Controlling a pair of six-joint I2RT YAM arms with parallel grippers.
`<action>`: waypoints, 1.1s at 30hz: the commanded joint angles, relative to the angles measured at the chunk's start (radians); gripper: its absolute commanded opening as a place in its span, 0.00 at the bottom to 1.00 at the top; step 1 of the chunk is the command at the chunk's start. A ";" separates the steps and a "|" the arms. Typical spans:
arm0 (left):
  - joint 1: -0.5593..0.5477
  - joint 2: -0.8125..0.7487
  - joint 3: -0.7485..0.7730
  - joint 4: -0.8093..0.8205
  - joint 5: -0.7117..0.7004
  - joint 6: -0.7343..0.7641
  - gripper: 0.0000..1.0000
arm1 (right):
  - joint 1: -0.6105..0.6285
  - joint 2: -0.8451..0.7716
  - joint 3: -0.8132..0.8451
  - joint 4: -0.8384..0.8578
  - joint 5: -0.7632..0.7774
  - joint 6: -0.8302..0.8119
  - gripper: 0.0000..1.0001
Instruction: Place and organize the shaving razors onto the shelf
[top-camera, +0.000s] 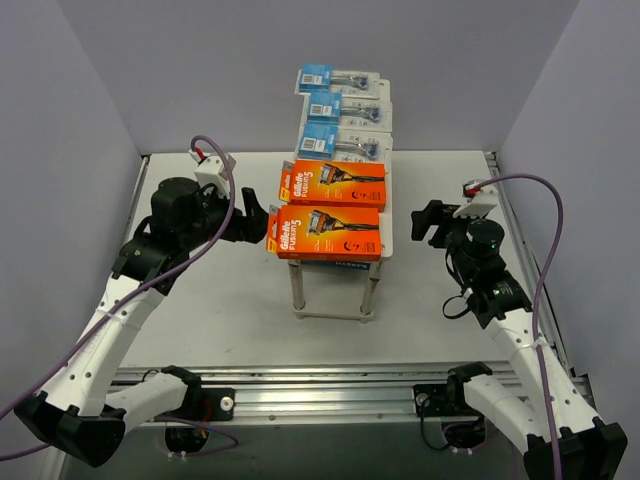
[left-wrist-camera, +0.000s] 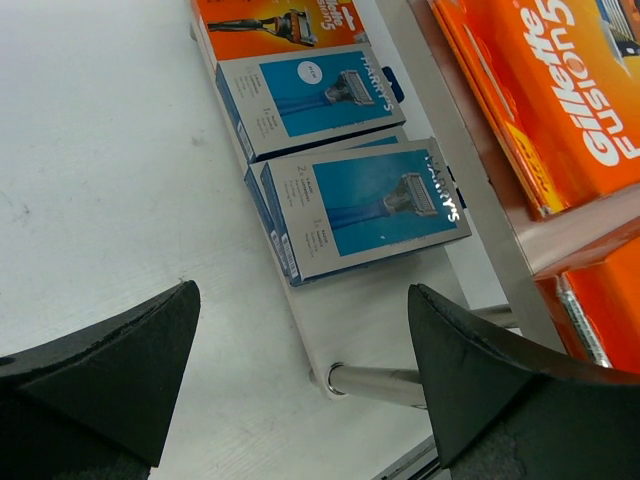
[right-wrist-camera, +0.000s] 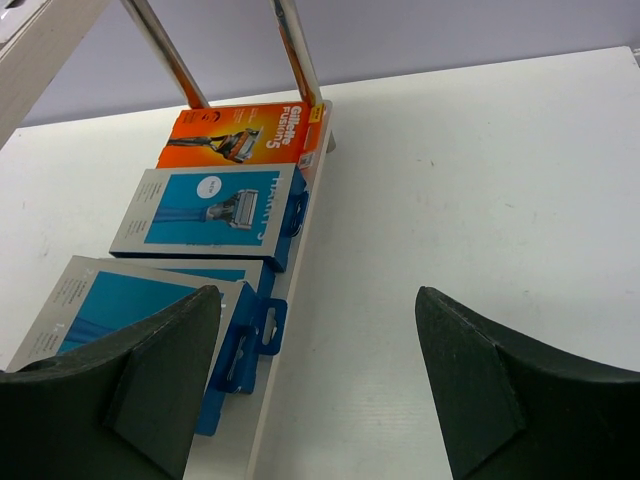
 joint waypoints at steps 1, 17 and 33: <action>-0.021 -0.014 0.026 -0.016 -0.012 0.012 0.94 | -0.005 -0.012 0.052 0.002 0.016 -0.013 0.74; -0.151 0.056 0.104 -0.060 -0.129 0.000 0.94 | -0.005 -0.017 0.048 -0.014 0.006 0.006 0.74; -0.157 0.044 0.105 -0.083 -0.153 -0.002 0.94 | -0.007 -0.021 0.054 -0.026 0.012 -0.013 0.75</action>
